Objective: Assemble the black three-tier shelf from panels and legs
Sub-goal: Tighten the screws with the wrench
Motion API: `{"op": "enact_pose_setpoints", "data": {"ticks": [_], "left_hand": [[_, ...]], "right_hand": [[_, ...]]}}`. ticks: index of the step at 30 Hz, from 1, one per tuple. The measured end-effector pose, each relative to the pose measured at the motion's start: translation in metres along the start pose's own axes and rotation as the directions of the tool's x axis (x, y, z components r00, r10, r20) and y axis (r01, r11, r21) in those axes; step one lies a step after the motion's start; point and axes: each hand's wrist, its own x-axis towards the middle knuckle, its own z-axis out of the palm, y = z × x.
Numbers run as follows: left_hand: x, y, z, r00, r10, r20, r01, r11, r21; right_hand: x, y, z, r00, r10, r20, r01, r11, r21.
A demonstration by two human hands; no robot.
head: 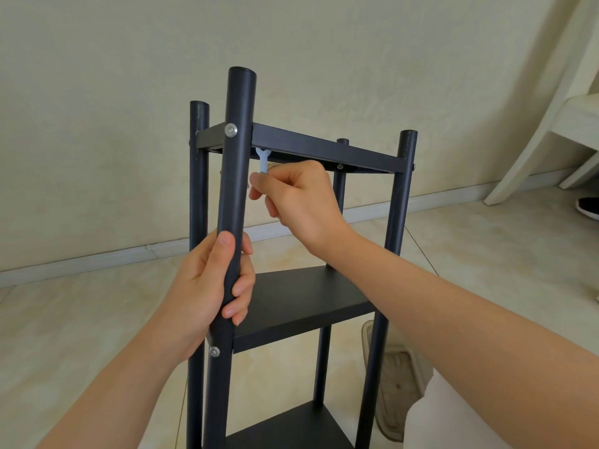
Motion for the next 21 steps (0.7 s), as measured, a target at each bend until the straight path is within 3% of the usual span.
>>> {"op": "enact_pose_setpoints", "data": {"ticks": [6,21], "left_hand": [[-0.002,0.001,0.001,1.000,-0.005,0.019,0.005,1.000,-0.001],[-0.001,0.001,0.000,1.000,-0.008,0.021,0.008,1.000,-0.024]], "right_hand": [[0.000,-0.010,-0.011,0.997,0.029,0.075,-0.031,0.999,0.025],[0.004,-0.018,-0.007,0.992,0.066,0.103,-0.075,0.994,0.084]]}}
